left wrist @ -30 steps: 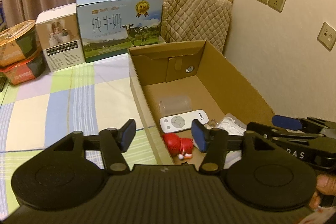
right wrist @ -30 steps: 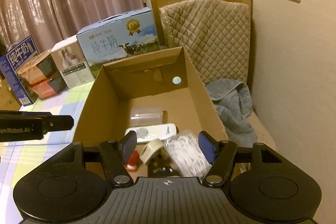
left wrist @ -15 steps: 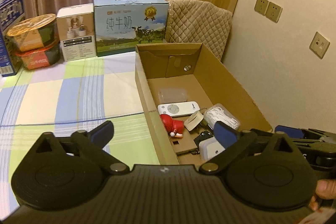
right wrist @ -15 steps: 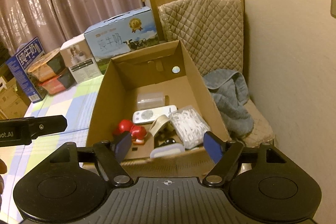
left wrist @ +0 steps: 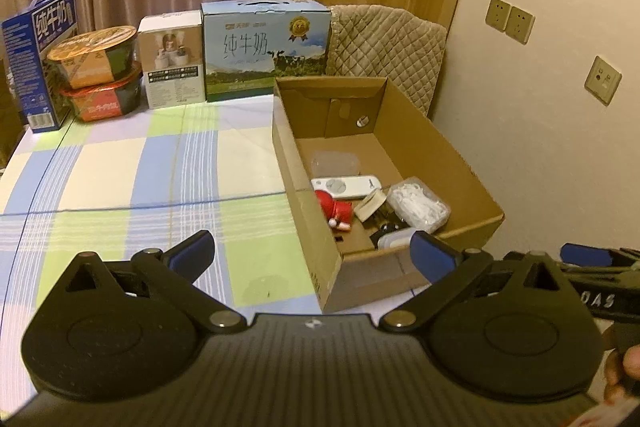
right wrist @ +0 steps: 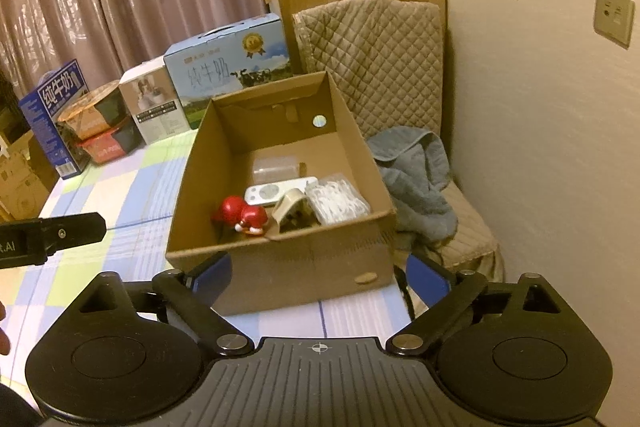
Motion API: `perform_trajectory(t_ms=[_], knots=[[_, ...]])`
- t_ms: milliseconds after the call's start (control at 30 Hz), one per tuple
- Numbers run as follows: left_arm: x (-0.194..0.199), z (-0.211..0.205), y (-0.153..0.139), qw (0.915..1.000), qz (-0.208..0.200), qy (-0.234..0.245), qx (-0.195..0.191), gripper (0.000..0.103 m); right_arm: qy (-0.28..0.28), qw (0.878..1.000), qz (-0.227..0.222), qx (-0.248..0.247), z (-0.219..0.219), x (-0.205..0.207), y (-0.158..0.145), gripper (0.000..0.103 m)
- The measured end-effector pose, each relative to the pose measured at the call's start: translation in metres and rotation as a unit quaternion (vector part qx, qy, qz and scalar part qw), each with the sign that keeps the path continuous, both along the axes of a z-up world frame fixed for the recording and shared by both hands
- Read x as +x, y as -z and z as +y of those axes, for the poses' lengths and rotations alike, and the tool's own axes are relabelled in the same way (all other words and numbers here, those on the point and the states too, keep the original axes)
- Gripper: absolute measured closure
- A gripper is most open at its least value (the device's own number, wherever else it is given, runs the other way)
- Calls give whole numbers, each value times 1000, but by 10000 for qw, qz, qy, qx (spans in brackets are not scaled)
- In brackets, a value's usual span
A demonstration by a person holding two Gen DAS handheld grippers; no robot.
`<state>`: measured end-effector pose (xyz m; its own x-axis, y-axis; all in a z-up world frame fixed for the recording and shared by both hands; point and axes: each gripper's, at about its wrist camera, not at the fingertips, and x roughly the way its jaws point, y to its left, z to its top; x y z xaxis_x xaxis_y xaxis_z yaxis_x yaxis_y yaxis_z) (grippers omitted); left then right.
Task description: Organize rigid objects
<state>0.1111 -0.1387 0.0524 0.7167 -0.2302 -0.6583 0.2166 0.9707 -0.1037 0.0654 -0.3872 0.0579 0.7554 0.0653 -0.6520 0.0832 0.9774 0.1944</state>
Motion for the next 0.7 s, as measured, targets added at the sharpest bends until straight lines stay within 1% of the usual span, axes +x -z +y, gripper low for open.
perform_trajectory(t_ms=[167,333,500,700], knots=[[-20,5,10,9999,138,-34,-7,1,38,9999,151,33,1,-16,4,11],[-41,13,16,9994,309,-31,-149,1,79,9997,214,58,1,-31,8,10],[-59,12,18,9993,309,-116,153,1,53,9997,236,76,4,-40,8,10],[-74,15,19,9990,363,-176,175,1,-222,9996,162,-83,16,-46,2,10]])
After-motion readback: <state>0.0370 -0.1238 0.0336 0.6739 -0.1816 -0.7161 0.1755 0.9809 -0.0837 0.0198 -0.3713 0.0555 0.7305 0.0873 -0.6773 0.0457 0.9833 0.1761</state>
